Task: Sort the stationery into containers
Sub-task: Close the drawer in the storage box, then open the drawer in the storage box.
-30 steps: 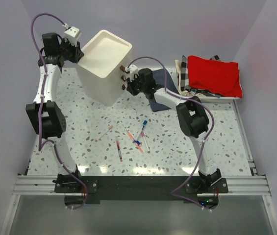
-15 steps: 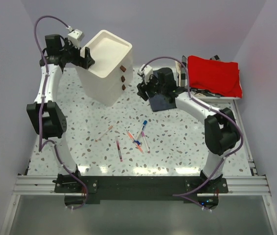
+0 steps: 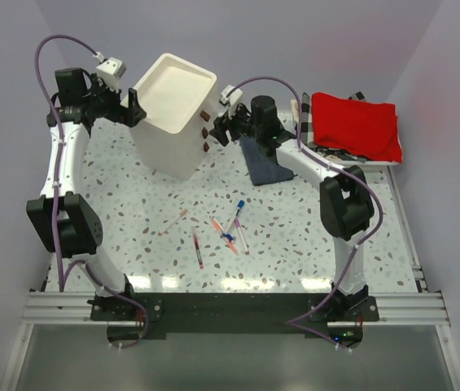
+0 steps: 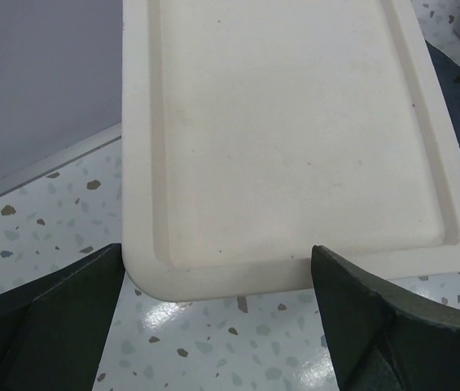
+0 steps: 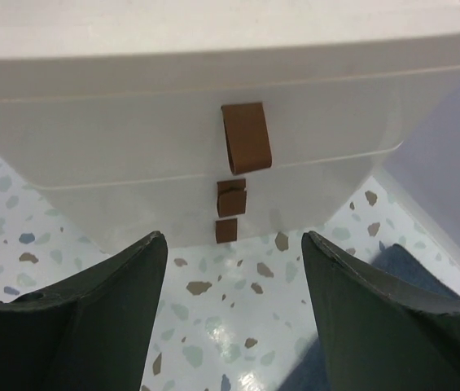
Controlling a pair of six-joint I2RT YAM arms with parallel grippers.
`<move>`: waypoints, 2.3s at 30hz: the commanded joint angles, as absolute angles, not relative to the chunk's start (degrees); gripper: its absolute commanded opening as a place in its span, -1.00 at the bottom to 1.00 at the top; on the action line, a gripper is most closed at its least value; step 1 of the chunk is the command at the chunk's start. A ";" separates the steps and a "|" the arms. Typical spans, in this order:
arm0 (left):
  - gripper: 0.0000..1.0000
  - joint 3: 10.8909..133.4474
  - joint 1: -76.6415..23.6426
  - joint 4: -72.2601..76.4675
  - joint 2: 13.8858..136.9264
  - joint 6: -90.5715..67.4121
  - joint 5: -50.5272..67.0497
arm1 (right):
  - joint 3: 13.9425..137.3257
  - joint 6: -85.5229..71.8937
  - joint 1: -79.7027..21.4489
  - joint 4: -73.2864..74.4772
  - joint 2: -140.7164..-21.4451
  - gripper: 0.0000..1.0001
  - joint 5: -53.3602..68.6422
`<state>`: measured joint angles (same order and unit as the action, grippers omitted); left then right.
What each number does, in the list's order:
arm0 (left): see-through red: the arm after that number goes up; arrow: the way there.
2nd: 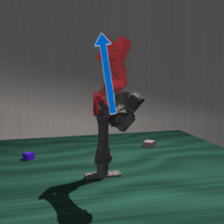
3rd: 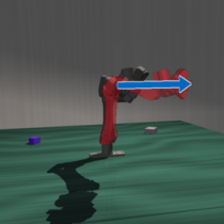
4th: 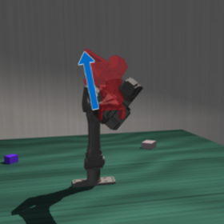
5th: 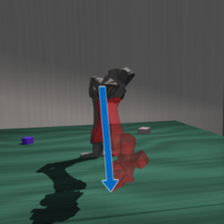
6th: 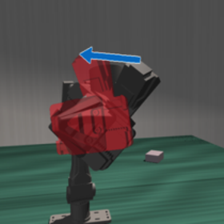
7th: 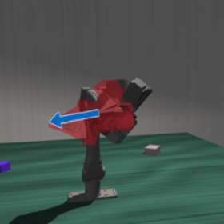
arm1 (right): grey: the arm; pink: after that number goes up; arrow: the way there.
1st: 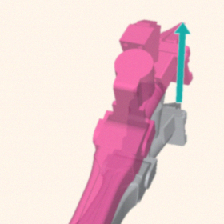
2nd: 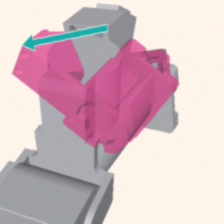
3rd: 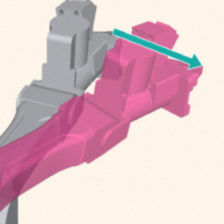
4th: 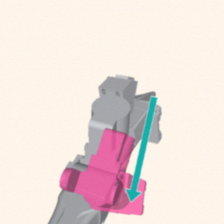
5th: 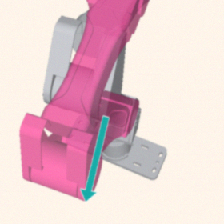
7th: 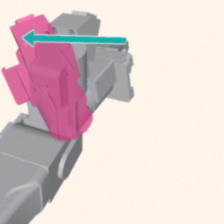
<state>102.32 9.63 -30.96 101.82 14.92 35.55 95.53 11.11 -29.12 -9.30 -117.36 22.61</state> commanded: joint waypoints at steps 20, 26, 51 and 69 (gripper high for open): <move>1.00 100.90 10.02 -30.85 101.07 12.74 35.95 | 111.00 6.07 -29.18 -13.45 -127.35 0.18 26.72; 1.00 100.99 10.11 -30.67 101.42 12.74 35.86 | 113.11 6.07 -29.09 -11.25 -128.06 -0.44 28.38; 1.00 104.41 10.63 -30.24 103.36 12.83 35.07 | 100.90 12.74 -26.90 -3.96 -114.62 -1.00 27.77; 1.00 103.54 11.34 -30.06 102.65 12.57 35.07 | 107.83 8.09 -26.81 -7.11 -122.16 0.15 29.53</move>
